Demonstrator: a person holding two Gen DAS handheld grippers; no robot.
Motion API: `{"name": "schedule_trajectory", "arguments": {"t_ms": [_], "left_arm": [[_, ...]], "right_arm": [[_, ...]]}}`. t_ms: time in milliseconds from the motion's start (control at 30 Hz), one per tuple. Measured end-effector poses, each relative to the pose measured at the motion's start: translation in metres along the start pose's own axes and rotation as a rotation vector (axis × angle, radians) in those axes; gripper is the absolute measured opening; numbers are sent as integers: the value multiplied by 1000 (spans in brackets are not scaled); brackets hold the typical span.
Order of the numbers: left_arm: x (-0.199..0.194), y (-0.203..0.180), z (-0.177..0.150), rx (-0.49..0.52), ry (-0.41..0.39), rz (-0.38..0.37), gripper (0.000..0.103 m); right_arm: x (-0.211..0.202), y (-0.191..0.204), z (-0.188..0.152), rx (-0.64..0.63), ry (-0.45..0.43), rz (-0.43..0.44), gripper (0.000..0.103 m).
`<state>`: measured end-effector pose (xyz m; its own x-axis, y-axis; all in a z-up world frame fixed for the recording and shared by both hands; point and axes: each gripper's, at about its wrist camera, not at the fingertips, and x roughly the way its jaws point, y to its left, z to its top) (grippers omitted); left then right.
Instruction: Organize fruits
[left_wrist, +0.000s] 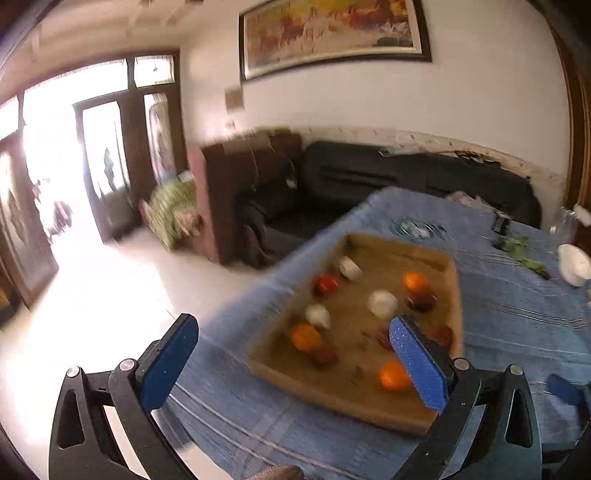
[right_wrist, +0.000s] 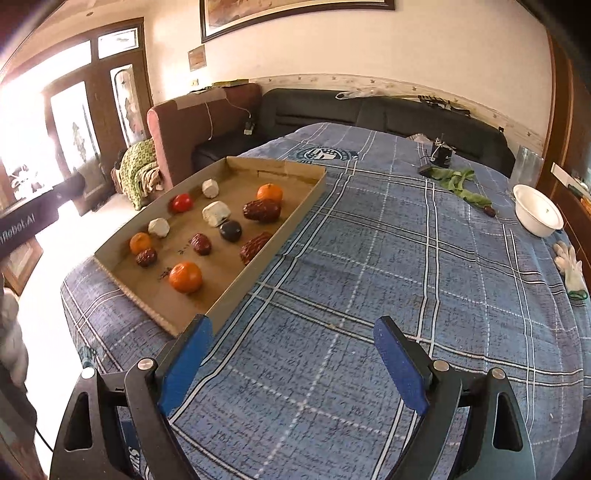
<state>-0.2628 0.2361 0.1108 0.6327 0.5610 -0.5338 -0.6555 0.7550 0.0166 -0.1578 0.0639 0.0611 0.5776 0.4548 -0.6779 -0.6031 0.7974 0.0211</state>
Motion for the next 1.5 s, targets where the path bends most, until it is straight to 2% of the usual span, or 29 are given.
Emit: {"name": "schedule_trajectory", "arguments": {"t_ms": [100,167,367,467,600,1500], "left_arm": [[6,-5,-14,-21,83,-57,103],[4,-11,-24,9,111,-58,103],[4,-30,-39,78,135,0,103],[2,-36,-39,110,118,26,103],[1,-39,-41,129,121,18,103],[32,-14,-49,31,232,-23,103]], "right_arm": [[2,3,-3,2,7,-7,94],[3,4,-5,-5,9,-25,94],[8,-8,-7,34,16,-53,94],[10,-13,-7,52,25,-56,94],[9,-14,-6,54,20,-57,94],[17,9,-8,-34,21,-75,94]]}}
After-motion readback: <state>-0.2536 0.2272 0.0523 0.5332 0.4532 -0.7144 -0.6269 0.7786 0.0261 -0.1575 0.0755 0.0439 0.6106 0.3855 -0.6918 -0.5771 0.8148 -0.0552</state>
